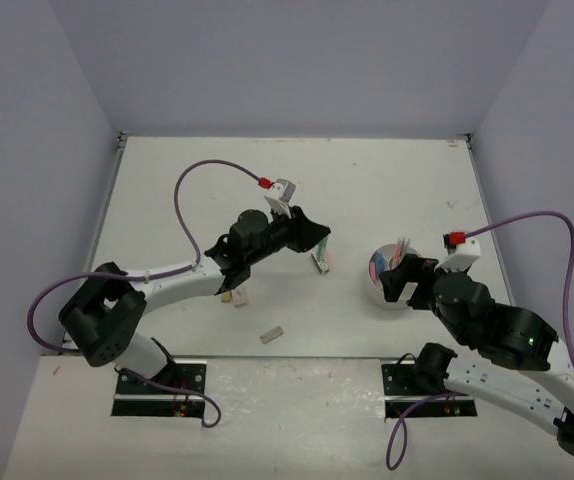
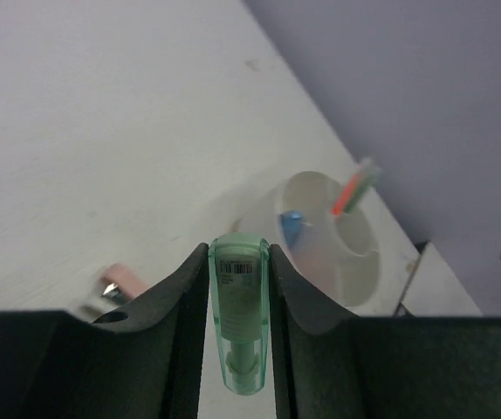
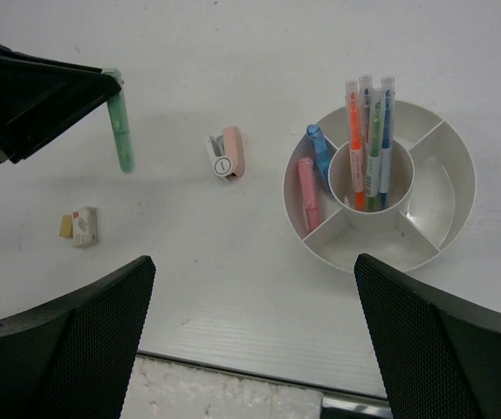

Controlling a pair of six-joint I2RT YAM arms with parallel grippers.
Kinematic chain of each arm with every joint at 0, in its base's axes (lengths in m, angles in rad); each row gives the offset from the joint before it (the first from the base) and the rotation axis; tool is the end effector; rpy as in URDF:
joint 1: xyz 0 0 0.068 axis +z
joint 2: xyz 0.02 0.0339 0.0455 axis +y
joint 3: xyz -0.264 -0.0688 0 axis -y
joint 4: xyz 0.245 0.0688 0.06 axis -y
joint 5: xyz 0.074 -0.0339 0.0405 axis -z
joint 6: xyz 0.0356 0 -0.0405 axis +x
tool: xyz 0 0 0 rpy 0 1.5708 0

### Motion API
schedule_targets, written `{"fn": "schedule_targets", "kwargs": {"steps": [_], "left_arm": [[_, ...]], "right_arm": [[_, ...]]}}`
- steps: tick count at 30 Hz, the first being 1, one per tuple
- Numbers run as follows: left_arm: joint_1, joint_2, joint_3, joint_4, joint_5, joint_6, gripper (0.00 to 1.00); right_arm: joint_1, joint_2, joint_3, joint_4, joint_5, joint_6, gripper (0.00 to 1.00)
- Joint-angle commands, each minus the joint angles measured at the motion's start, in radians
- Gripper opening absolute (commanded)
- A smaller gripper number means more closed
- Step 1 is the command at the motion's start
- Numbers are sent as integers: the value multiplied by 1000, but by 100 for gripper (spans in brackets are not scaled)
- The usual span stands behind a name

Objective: Sort the stationery into containers
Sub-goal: Pick up the stationery from the center of the board, then place the stationery in the storage box.

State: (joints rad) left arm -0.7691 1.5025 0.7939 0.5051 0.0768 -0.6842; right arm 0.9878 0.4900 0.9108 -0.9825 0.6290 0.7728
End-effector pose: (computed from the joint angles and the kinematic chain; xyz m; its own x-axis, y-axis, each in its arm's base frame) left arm 0.2383 -0.2345 0.2409 -0.5849 -0.3109 -0.7491 0.4874 0.6035 -0.6310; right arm 0.0578 0.0496 0.3378 -0.4898 0.2827 -0.8247 -0.0823 0.9268 0.3665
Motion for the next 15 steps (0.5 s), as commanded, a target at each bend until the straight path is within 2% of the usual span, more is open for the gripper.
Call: {"fn": "schedule_targets", "kwargs": {"steps": [1,7,15], "left_arm": [[-90,30,59,363,193,173,0],[-118,208,169,520,312,146,0],[-164,354,274,603,261,128,0]], "right_arm": [[2,3,3,35,29,-11,99],[2,2,2,30,10,-15,99],[2,1,8,27,-2,-21,99]]}}
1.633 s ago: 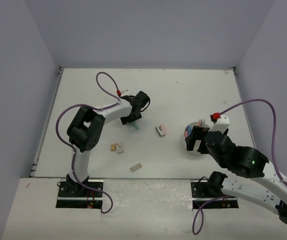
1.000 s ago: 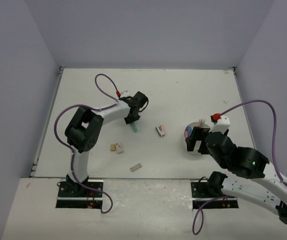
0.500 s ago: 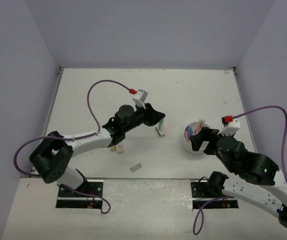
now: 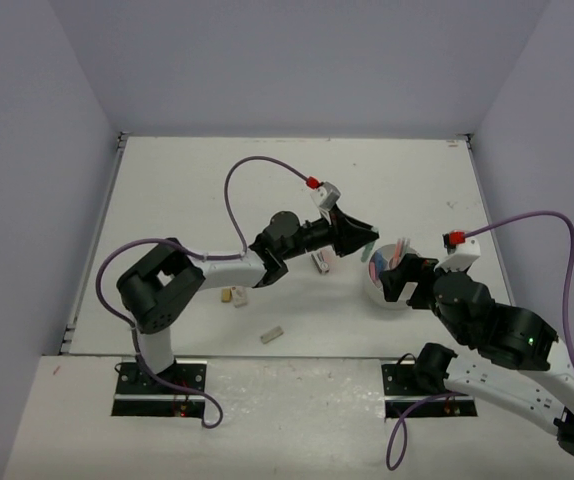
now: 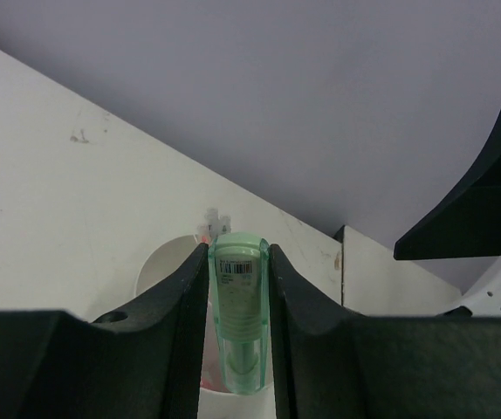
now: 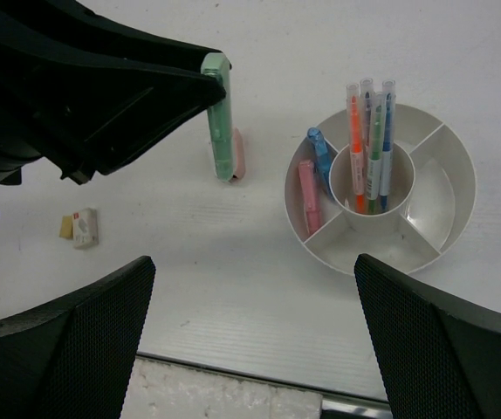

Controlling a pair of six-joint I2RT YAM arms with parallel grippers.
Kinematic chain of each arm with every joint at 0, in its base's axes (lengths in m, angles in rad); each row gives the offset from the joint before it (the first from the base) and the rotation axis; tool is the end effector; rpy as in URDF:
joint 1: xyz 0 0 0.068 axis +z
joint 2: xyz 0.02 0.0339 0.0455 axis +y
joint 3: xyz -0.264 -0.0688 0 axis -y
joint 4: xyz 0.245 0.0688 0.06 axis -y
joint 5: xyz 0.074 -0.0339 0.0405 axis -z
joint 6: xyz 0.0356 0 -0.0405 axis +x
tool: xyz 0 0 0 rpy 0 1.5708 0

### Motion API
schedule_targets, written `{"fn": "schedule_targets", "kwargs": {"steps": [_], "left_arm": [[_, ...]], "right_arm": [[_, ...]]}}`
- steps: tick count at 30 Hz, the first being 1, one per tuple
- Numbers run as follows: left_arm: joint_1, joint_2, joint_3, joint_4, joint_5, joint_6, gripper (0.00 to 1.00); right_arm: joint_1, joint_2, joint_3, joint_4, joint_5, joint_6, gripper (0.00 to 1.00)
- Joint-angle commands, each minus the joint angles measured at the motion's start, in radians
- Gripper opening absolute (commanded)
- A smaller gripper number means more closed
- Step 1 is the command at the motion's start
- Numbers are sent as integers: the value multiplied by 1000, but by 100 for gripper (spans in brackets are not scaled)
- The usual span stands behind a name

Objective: Sort the stationery into containers
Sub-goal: Place the stationery in the storage box.

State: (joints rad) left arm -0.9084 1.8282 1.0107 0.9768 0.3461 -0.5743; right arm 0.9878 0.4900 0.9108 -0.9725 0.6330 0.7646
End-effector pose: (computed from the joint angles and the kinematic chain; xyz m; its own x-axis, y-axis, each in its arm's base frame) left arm 0.2394 -0.3265 0.2482 -0.4330 -0.2758 -0.8582 0.8487 0.1960 -0.4912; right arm 0.0581 0.0499 0.3388 -0.4822 0.2826 -0.8292 -0.0858 0.9267 0.3658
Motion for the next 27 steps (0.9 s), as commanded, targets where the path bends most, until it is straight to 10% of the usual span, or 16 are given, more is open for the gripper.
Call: {"fn": "schedule_targets", "kwargs": {"steps": [1,27], "left_arm": [[-27,41,60,145,-21,10,0],[-84,227,12,427,-330,-159,0]], "right_arm": [[2,2,9,14,-10,-16,99],[2,-11,46,-13,-25,-26,99]]}}
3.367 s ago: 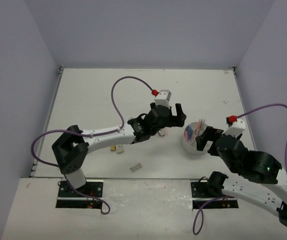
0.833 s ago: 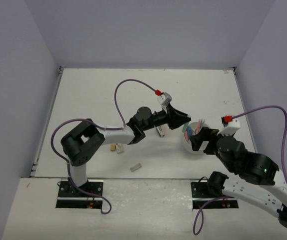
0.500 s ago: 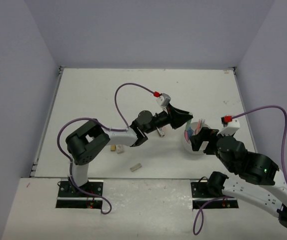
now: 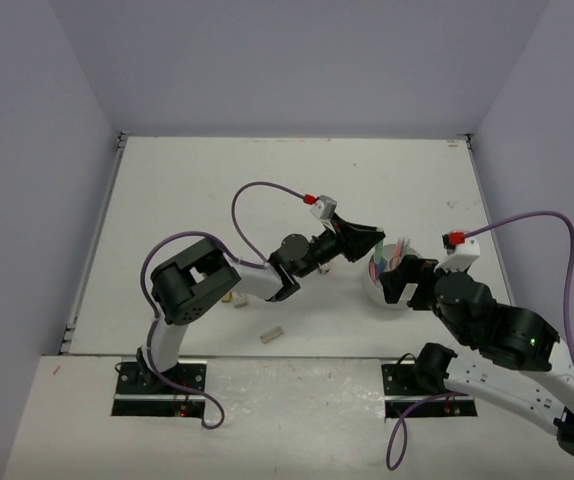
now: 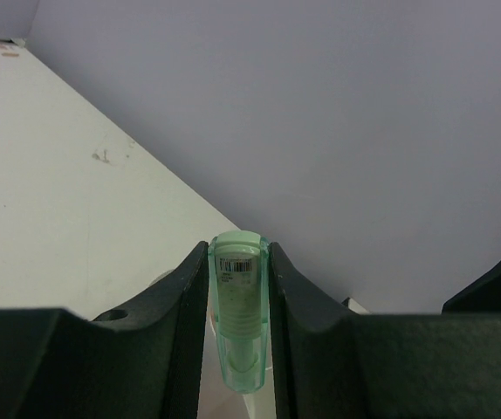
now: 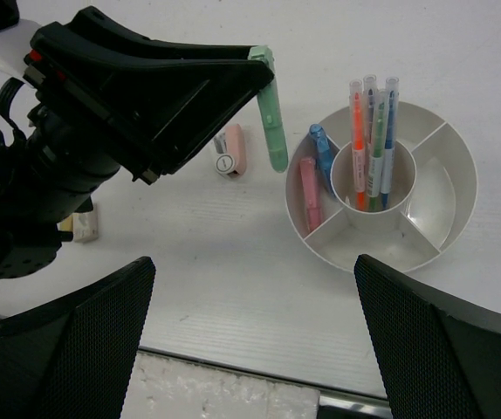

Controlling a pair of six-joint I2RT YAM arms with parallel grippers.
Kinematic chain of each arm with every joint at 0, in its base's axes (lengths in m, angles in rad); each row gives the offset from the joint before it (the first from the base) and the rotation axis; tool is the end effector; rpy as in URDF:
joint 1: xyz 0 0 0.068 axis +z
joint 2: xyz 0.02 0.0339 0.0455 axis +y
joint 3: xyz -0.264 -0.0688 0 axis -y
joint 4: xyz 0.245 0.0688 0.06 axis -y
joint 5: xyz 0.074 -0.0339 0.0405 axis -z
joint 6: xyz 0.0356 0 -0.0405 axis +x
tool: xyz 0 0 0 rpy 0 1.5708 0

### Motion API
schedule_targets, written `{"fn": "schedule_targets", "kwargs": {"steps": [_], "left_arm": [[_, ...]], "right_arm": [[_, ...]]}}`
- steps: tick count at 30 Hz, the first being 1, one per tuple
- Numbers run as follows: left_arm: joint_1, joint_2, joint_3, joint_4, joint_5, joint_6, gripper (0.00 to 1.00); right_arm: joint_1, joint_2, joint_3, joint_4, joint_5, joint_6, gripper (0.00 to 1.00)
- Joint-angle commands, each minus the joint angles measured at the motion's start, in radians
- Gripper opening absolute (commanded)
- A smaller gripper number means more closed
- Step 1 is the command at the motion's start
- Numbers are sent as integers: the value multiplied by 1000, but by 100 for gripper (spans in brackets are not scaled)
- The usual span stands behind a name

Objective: Sort the stationery into containers
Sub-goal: Place the stationery in the storage box.

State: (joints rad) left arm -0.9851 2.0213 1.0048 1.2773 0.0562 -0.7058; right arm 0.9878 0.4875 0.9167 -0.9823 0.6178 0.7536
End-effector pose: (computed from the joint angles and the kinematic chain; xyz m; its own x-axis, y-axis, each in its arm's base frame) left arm 0.2309 -0.3517 0.2027 -0.4507 -0.4922 -0.7448 0.7485 0.2463 -0.6157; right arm 0.0570 0.0489 0.3396 -0.4909 0.2688 -0.8287 -0.1005 0.9274 0.3603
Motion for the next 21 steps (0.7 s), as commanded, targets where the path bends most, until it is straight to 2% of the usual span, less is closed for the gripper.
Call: {"fn": "schedule_targets", "kwargs": {"steps": [1,16,21], "left_arm": [[-9,40,20,132,-41,-29,0],[-36,96,-2,189,-85,-46,0],[-40,89,-20,194,-91,-44,23]], "right_arm": [[2,-9,39,-3,-12,-16,99],[2,-19,32,-12,-24,-23,99],[2,-18,28,-10,-29,-23,99]]}}
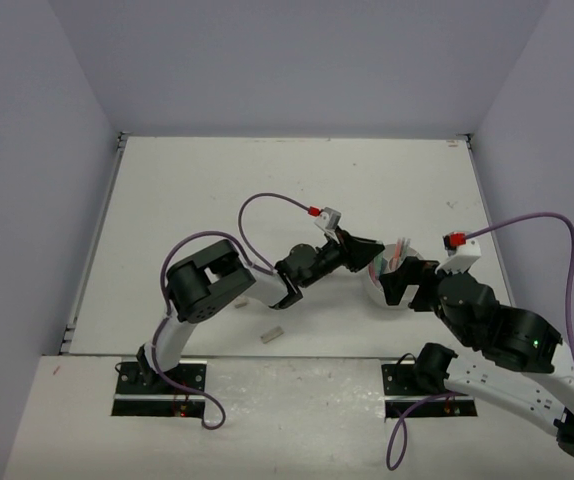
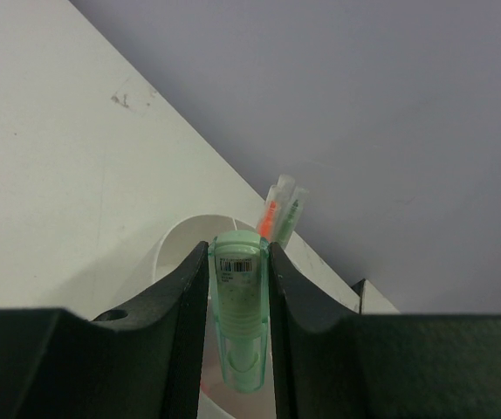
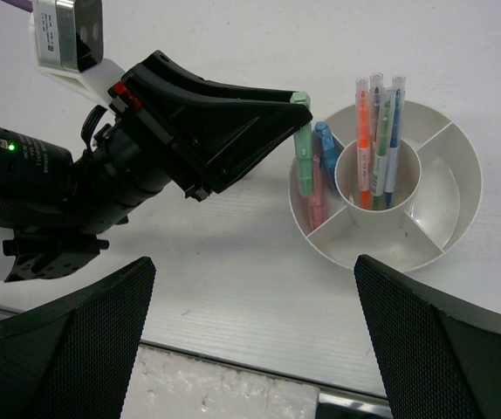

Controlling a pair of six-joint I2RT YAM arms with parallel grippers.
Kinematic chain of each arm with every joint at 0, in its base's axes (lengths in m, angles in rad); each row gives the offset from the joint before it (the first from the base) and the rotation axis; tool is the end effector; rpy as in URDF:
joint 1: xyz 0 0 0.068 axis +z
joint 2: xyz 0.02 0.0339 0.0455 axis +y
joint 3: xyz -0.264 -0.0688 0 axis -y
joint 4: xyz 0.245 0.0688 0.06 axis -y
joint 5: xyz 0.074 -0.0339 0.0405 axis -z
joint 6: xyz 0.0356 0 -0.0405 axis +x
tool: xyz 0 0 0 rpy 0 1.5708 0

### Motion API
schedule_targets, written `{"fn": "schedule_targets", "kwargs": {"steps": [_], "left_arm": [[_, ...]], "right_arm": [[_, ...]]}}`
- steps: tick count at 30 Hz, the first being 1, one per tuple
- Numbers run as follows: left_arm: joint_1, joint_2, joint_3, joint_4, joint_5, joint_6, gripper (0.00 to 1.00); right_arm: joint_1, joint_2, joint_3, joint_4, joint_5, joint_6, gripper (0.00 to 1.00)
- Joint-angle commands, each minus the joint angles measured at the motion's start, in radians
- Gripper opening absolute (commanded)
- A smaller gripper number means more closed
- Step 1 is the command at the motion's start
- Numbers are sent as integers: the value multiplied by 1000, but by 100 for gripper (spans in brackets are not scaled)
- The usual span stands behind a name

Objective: Sort the stationery into containers
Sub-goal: Place the stationery in the storage box.

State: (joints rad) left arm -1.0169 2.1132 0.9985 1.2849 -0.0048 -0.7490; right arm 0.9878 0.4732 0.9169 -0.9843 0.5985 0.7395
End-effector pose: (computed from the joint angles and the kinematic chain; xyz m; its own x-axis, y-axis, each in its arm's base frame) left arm 0.2243 -0.3623 0.1646 -0.5121 -0.4664 -0.7212 0.6817 0.2901 -0.6717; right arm 0.0548 0.0467 0.3400 -0.4949 0.2609 -0.8289 -0.1221 0.9235 0.3636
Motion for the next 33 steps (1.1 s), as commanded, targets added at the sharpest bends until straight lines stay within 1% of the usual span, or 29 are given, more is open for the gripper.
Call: {"fn": "schedule_targets", "kwargs": {"steps": [1,3,6,7,10,14,15,16,17,18,19,21,23,26,27,28,30,32,33], "left_arm": [[-8,-2,-16,190,-27,-2,29],[-12,-4,-22,199,-19,-5,41],[-23,-16,-34,214,-17,-3,54],[-27,-23,-47,217,-22,3,62],[-34,-61,-75,218,-35,15,75],[-34,-129,-122,202,-66,28,87],[-34,-173,-132,166,-91,40,89],[-34,-207,-142,165,-92,40,92],[-34,-246,-161,84,-139,55,94],[-34,-329,-167,28,-171,64,100],[-34,-396,-168,-126,-221,87,100],[-34,-528,-152,-305,-336,106,100],[-33,-622,-115,-529,-437,123,100],[-24,-710,3,-946,-598,99,100],[-7,-730,57,-1151,-654,51,100],[16,-742,93,-1325,-682,-5,100],[70,-797,101,-1508,-660,-70,100],[156,-867,55,-1637,-603,-126,100],[192,-917,28,-1670,-584,-143,100]], "right_arm": [[2,-4,27,-7,-9,-10,99],[2,-4,25,-4,-7,-11,99],[2,-1,22,-2,-6,-12,99],[2,1,22,-2,-6,-14,99],[2,2,21,-5,-3,-12,99],[1,2,20,3,-2,-13,99],[0,2,19,6,-2,-14,99],[2,2,19,6,-2,-14,99],[2,4,17,7,-3,-15,99],[2,5,16,16,-8,-20,99],[2,4,15,27,-12,-24,99],[2,-1,10,61,-33,-39,99],[2,-8,-2,111,-62,-62,99],[2,25,-15,170,-82,-92,99],[2,55,-14,179,-79,-100,99],[2,105,-9,180,-77,-100,99],[2,188,14,181,-78,-101,99],[2,301,37,201,-97,-108,99],[-2,345,42,216,-133,-126,99]]}}
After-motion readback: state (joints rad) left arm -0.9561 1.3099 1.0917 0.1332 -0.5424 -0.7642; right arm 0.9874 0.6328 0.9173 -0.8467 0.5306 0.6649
